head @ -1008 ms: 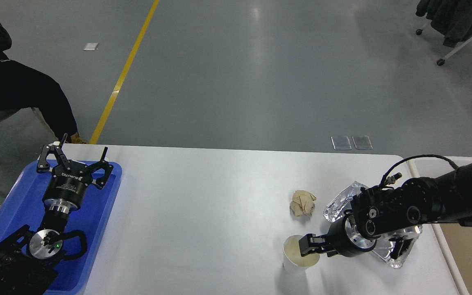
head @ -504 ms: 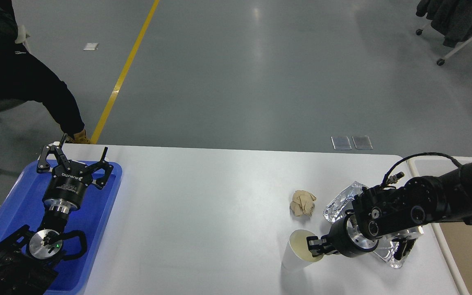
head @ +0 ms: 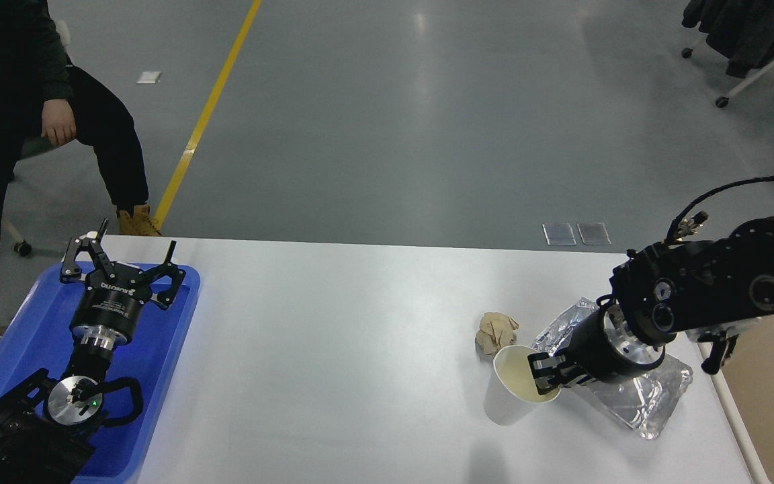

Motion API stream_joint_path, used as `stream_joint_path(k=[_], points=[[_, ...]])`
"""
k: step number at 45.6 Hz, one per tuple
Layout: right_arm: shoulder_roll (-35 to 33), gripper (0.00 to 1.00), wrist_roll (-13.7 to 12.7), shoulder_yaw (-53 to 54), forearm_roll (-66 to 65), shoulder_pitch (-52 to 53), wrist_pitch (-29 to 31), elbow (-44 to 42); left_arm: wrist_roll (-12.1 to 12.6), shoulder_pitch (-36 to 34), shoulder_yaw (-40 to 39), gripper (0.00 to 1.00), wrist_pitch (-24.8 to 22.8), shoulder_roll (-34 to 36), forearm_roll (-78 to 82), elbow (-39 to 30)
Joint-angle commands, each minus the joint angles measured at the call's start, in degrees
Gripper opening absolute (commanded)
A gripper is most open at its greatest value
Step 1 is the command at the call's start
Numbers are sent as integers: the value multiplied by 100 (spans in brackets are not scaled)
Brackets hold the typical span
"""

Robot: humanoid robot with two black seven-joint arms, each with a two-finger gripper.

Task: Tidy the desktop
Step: 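Close the right gripper on the rim of the white paper cup, then lift the cup with the right gripper and carry it to the bin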

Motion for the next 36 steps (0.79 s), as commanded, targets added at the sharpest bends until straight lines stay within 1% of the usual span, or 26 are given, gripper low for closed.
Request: stream_joint_path(k=[1, 10, 16, 19, 22, 27, 36], points=[[-233, 0, 9, -295, 4, 1386, 1277, 238, -1, 0, 0, 99, 0, 0, -1, 0], [-312, 0, 9, -417, 4, 2432, 2420, 256, -1, 9, -27, 99, 0, -9, -1, 0], [-348, 0, 9, -488, 4, 3039, 2895, 265, -1, 18, -44, 99, -9, -9, -1, 0], [-540, 0, 9, -628, 4, 3338, 3238, 247, -1, 18, -53, 99, -9, -9, -1, 0], [-699, 0, 9, -777, -31, 3488, 3361, 221, 8, 18, -53, 99, -9, -9, -9, 0], [-1094, 0, 0, -1111, -67, 3672, 3370, -51, -1, 18, -62, 99, -9, -9, -9, 0], [-1894, 0, -26, -1753, 4, 3787, 3362, -1254, -1, 18, -53, 99, -9, -9, -9, 0]])
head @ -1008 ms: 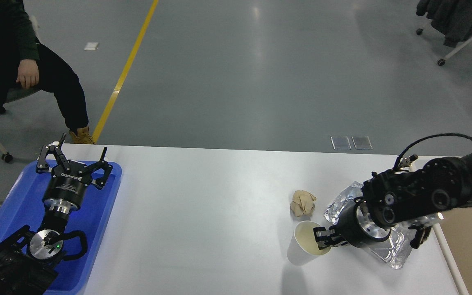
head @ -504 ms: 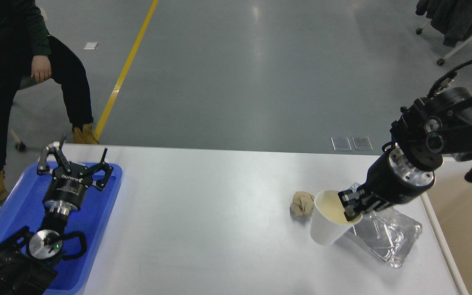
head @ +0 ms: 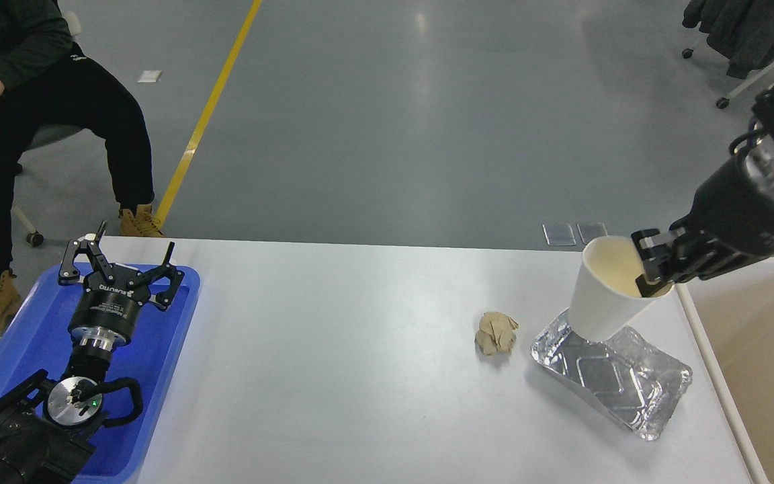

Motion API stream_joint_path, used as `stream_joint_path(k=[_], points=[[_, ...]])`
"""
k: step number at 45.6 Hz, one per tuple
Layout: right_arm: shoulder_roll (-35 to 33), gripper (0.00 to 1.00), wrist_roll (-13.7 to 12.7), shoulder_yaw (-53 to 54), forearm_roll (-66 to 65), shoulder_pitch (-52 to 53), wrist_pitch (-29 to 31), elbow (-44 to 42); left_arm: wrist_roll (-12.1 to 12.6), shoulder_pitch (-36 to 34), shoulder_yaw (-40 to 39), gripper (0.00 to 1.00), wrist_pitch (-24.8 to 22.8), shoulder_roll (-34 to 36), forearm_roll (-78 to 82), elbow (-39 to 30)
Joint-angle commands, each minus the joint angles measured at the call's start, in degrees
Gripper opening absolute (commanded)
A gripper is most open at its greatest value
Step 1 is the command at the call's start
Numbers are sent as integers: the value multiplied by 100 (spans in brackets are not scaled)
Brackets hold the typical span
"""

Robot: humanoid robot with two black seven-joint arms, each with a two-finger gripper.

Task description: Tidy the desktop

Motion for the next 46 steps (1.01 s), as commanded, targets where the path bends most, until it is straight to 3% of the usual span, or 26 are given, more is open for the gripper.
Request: stream_joint_path(k=[1, 7, 12, 19, 25, 36, 46], points=[[-892, 0, -36, -704, 44, 352, 177, -1151, -4, 1, 0, 99, 0, 0, -2, 0], [-1525, 0, -63, -925, 44, 247, 37, -2100, -4, 1, 18, 99, 0, 0, -2, 0], [-2315, 0, -72, -872, 61, -95, -507, -2628, -4, 1, 35, 99, 0, 9, -2, 0], [-3308, 0, -80, -592, 114, -921, -1728, -3086, -4, -8, 44, 99, 8, 9, -2, 0], [-4057, 0, -72, 576, 482, -2141, -3064, -3104, -4, -8, 53, 99, 8, 9, 7, 0], [-3865, 0, -54, 2888, 2573, -5068, -5042, -3130, -4, -8, 53, 99, 8, 9, -2, 0], [-3021, 0, -54, 4892, 3822, -7231, -6063, -3972, -4, -8, 53, 99, 8, 9, -2, 0]])
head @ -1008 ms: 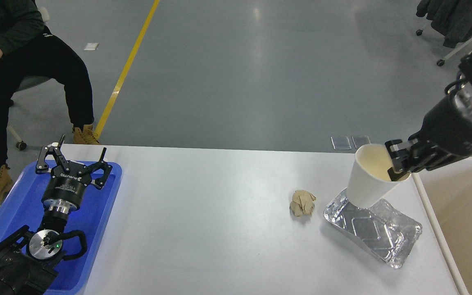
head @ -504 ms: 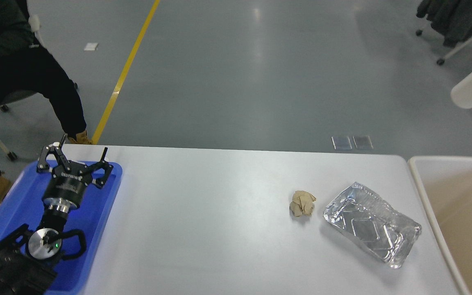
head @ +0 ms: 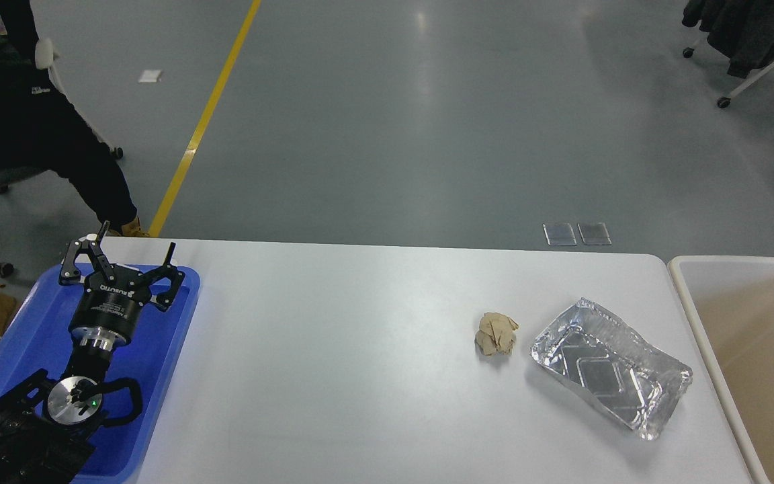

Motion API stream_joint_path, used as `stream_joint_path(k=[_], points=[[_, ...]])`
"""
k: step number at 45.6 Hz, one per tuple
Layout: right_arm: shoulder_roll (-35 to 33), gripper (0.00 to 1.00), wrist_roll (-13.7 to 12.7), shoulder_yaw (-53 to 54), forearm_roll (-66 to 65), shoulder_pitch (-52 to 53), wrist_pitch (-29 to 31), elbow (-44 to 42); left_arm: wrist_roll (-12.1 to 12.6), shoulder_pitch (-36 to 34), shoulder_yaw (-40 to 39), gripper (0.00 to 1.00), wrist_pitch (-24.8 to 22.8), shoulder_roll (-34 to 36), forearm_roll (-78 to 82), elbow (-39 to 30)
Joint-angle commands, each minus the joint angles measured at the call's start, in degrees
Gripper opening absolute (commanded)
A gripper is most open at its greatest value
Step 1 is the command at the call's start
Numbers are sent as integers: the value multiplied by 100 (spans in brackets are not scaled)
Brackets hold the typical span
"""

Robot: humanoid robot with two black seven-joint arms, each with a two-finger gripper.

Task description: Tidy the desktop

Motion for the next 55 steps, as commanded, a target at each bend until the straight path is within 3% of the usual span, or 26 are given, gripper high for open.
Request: stream_joint_path(k=[1, 14, 25, 31, 46, 55], points=[[722, 0, 2, 2182, 1445, -2524, -1367, -923, 1, 0, 2, 99, 0, 0, 5, 0], [2296, 0, -6, 3844, 1596, -4328, -1403, -3217, 1, 0, 2, 99, 0, 0, 5, 0], [3615, 0, -15, 4689, 1561, -5094, -1271, -4985, 1, 0, 2, 99, 0, 0, 5, 0], [3879, 0, -85, 4865, 1561, -5313, -1219, -5074, 1, 0, 2, 99, 0, 0, 5, 9], [3950, 0, -727, 5577, 1570, -5911, -402, -5170, 1, 0, 2, 99, 0, 0, -4, 9], [3985, 0, -771, 5595, 1578, -6025, -146, -5399, 1, 0, 2, 99, 0, 0, 5, 9]])
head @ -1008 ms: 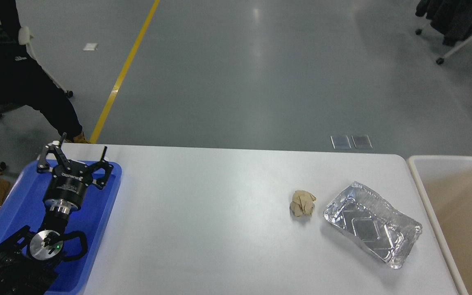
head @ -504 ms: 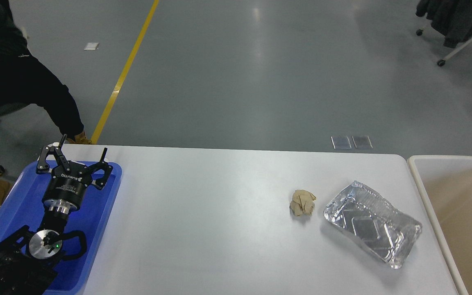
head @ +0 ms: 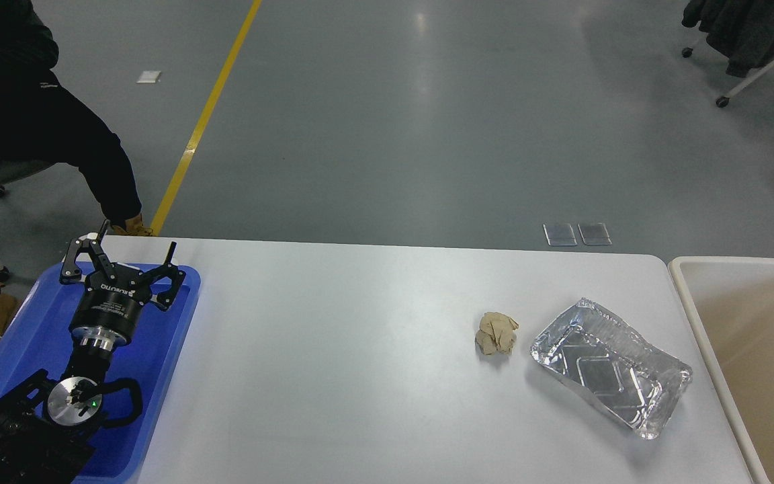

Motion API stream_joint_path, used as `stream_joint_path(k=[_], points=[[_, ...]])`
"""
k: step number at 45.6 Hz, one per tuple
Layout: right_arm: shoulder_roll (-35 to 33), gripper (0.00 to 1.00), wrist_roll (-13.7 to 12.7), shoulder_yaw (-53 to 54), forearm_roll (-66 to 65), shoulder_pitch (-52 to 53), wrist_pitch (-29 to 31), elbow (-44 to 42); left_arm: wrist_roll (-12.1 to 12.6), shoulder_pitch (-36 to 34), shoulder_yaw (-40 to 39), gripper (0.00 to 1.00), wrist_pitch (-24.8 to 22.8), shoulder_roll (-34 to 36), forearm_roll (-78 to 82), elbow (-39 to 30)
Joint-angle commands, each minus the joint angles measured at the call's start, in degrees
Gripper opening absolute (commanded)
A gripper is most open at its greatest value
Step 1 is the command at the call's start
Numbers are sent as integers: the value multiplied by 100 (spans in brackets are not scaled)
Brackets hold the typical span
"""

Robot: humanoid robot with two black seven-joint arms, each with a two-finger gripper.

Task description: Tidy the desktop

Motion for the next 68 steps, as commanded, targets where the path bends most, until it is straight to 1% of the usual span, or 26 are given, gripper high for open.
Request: stream_joint_path(k=[1, 5, 6, 7, 8, 9, 10, 11, 12, 13, 22, 28, 33, 38, 44, 49, 57, 61, 65, 68], points=[[113, 0, -155, 219, 16, -272, 340, -236, -1, 0, 0, 99, -1, 0, 5, 0], [113, 0, -155, 306, 7, -281, 348, -236, -1, 0, 0, 99, 8, 0, 5, 0], [113, 12, -155, 324, 16, -281, 348, -244, -1, 0, 0, 99, 8, 0, -4, 0], [113, 29, -155, 342, 16, -281, 348, -236, -1, 0, 0, 99, 8, 0, -4, 0], [113, 51, -155, 368, 16, -281, 357, -244, -1, 0, 0, 99, -1, 0, -4, 0], [104, 69, -155, 377, 16, -289, 366, -236, -1, 0, 0, 99, 8, 0, -4, 0], [104, 79, -155, 394, 7, -290, 392, -236, -1, 0, 0, 99, 8, 0, 5, 0], [104, 85, -155, 403, 7, -290, 418, -236, -1, 0, 0, 99, 8, 0, -4, 0], [104, 94, -155, 403, 7, -290, 453, -236, -1, 0, 0, 99, -1, 0, 5, 0], [95, 100, -155, 403, 7, -298, 489, -236, -1, 0, 0, 99, -1, 0, 5, 0], [16, 100, -155, 298, -28, -263, 612, -236, -1, 0, 0, 99, -1, 0, 5, 0], [-28, 100, -155, 298, -326, -105, 954, -209, -1, 0, 0, 99, -1, 0, 5, 0], [-54, 100, -155, 289, -537, 105, 1113, -201, -1, -9, 9, 99, -1, 9, 5, 0], [-265, 100, -207, 289, -801, 492, 1394, -148, -1, -9, 0, 99, -1, 0, 5, 0], [-607, 100, -260, 219, -1248, 835, 1675, 150, -1, -9, 9, 99, -1, 0, 5, 0], [-1037, 100, -260, 175, -1776, 1300, 1684, 765, -1, -9, 9, 99, -1, 0, 5, 0], [-1908, 100, -269, 175, -2681, 1960, 1588, 2390, -1, -9, 9, 99, -1, 0, 5, 0], [-2224, 100, -313, 131, -3086, 2302, 1596, 3041, -1, -9, 9, 99, -1, 0, 5, 0], [-2453, 100, -366, -79, -3288, 2680, 1605, 3595, -1, -9, 9, 99, -1, 0, 5, 0], [-2559, 100, -366, -457, -3350, 3031, 1614, 3964, -1, -9, 9, 99, -1, 0, 5, 0]])
